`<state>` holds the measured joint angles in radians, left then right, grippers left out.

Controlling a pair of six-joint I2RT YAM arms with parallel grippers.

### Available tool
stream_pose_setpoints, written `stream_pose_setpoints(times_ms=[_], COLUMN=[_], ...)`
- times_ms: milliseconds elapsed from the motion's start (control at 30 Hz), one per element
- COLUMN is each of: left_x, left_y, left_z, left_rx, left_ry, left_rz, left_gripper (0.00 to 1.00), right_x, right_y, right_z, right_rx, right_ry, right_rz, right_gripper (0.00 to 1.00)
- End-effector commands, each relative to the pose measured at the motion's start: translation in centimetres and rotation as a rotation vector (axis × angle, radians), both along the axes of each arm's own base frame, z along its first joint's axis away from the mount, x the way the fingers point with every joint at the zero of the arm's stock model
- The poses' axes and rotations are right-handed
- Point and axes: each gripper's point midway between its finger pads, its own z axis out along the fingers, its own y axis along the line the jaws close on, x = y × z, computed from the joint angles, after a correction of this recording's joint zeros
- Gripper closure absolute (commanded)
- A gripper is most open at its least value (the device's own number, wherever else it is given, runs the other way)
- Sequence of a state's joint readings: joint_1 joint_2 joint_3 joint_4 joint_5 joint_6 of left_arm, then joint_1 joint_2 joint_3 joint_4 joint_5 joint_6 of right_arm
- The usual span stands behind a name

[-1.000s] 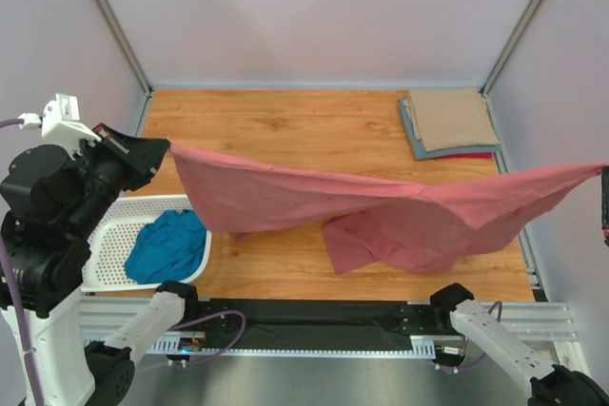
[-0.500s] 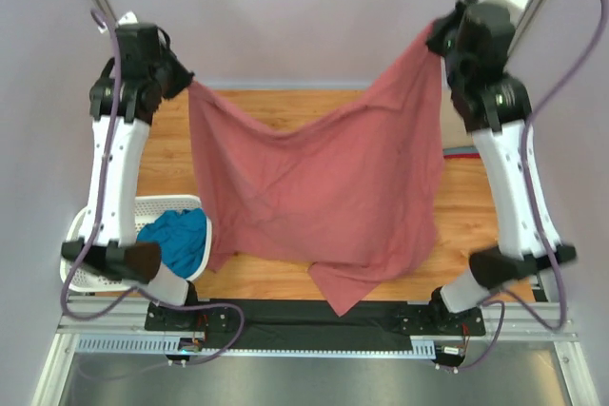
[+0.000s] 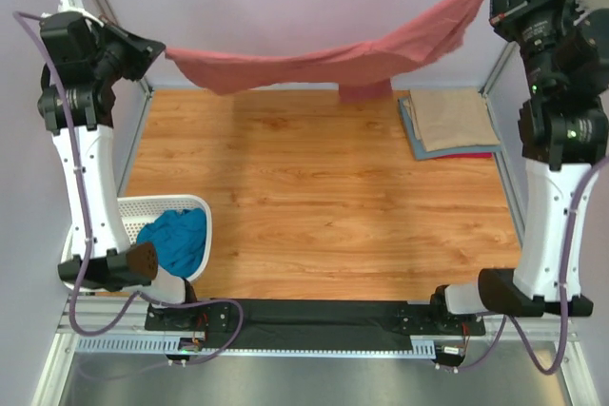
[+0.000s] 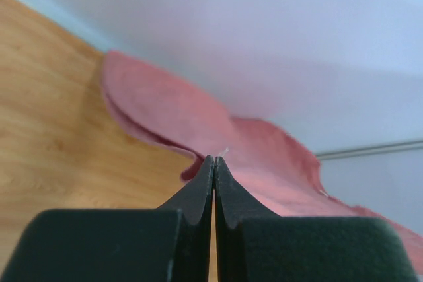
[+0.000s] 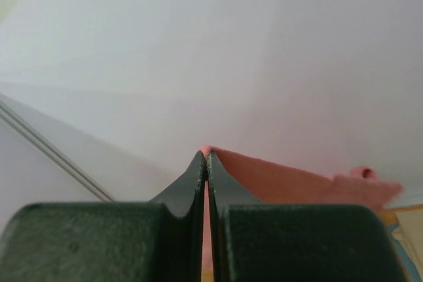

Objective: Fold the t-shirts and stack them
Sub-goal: Flatten the tshirt out, then fold the tshirt

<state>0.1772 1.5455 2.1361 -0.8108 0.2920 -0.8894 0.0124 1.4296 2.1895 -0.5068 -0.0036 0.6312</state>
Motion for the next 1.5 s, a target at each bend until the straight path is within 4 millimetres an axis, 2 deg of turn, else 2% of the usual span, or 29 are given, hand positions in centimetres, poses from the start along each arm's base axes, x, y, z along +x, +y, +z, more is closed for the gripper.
stream_pose_setpoints(times_ms=[0,33,67,100,133,167,200,233,267,300,333,367,400,433,500,533,600,633,700,833,967,1100,1167,1267,1433,1467], left_x=[-4.4,-4.9,-5.5,-7.1,-7.9,-8.6,-10.1,-10.9,-11.5,-12.7,-13.3,-14.2,-15.1,-16.1,-17.5,-18.4,-19.3,-19.7,-20.3,-20.4,-20.6,-21.2,-21.1,-21.2,-21.7,-21.7], left_y=[-0.3,-0.3,-0.3,-0.5,-0.5,-0.5,-0.7,-0.8,-1.1,-1.5,-1.6,-1.4,-1.0,-1.1,-1.2,-1.3,-1.3,-1.4,-1.8,-1.7,-1.7,-2.1,-2.5,-3.0,-2.6,-1.9], left_z=[-2.0,-3.5,-6.9,-7.3,-8.6,-12.0,-12.3,-15.4,-16.5,-17.1,-18.2,-21.1,-21.9,-24.4,-26.1,-28.3,-29.6,-30.7,-31.5,-31.6,-31.6,-32.2,-32.4,-33.1,-33.1,-33.4], left_rx=[0.08,0.106,0.1,0.113,0.133,0.129,0.142,0.147,0.151,0.158,0.166,0.185,0.209,0.209,0.234,0.233,0.252,0.251,0.252,0.264,0.262,0.253,0.258,0.251,0.289,0.328], left_ry=[0.033,0.067,0.158,0.158,0.181,0.258,0.252,0.318,0.329,0.325,0.344,0.413,0.425,0.482,0.504,0.552,0.556,0.58,0.606,0.614,0.624,0.635,0.65,0.708,0.723,0.748], left_rz=[-0.021,-0.025,-0.033,-0.031,-0.036,-0.043,-0.043,-0.059,-0.078,-0.096,-0.107,-0.119,-0.095,-0.105,-0.126,-0.135,-0.146,-0.157,-0.194,-0.201,-0.2,-0.222,-0.267,-0.31,-0.261,-0.233], left_gripper=[1.0,1.0,1.0,1.0,1.0,1.0,1.0,1.0,1.0,1.0,1.0,1.0,1.0,1.0,1.0,1.0,1.0,1.0,1.0,1.0,1.0,1.0,1.0,1.0,1.0,1.0], right_x=[-2.3,-3.8,-3.4,-3.9,-6.2,-7.0,-6.9,-9.4,-10.1,-10.5,-12.5,-13.5,-14.8,-16.3,-18.4,-19.3,-20.6,-21.2,-22.1,-22.3,-21.8,-21.9,-22.6,-23.0,-22.5,-22.3], right_y=[0.7,0.4,-0.2,-0.4,-1.1,-1.6,-1.7,-1.8,-1.9,-1.8,-1.7,-1.6,-1.4,-1.2,-0.5,-0.4,0.6,0.5,0.1,-1.4,-0.9,-1.5,-2.5,-3.8,-3.7,-3.7], right_z=[-2.2,-2.7,-5.6,-8.2,-8.8,-10.5,-16.3,-17.4,-20.3,-26.5,-28.2,-30.5,-35.6,-36.6,-40.0,-41.5,-43.2,-43.7,-44.0,-43.0,-41.7,-42.2,-43.1,-43.1,-41.4,-41.3], right_rx=[-0.054,-0.061,-0.069,-0.071,-0.063,-0.059,-0.065,-0.063,-0.061,-0.064,-0.06,-0.054,-0.037,-0.023,0.019,0.062,0.113,0.139,0.148,0.129,0.122,0.069,0.021,-0.001,0.03,0.027], right_ry=[0.077,0.092,0.168,0.247,0.256,0.301,0.451,0.451,0.508,0.645,0.648,0.689,0.815,0.819,0.92,0.943,0.999,1.01,1.026,0.988,0.965,1.013,1.074,1.089,1.023,1.023], right_rz=[0.039,0.024,-0.006,-0.017,-0.054,-0.08,-0.082,-0.087,-0.088,-0.08,-0.077,-0.07,-0.064,-0.053,-0.028,-0.036,0.004,-0.009,-0.04,-0.124,-0.092,-0.107,-0.157,-0.231,-0.235,-0.234], right_gripper=[1.0,1.0,1.0,1.0,1.0,1.0,1.0,1.0,1.0,1.0,1.0,1.0,1.0,1.0,1.0,1.0,1.0,1.0,1.0,1.0,1.0,1.0,1.0,1.0,1.0,1.0])
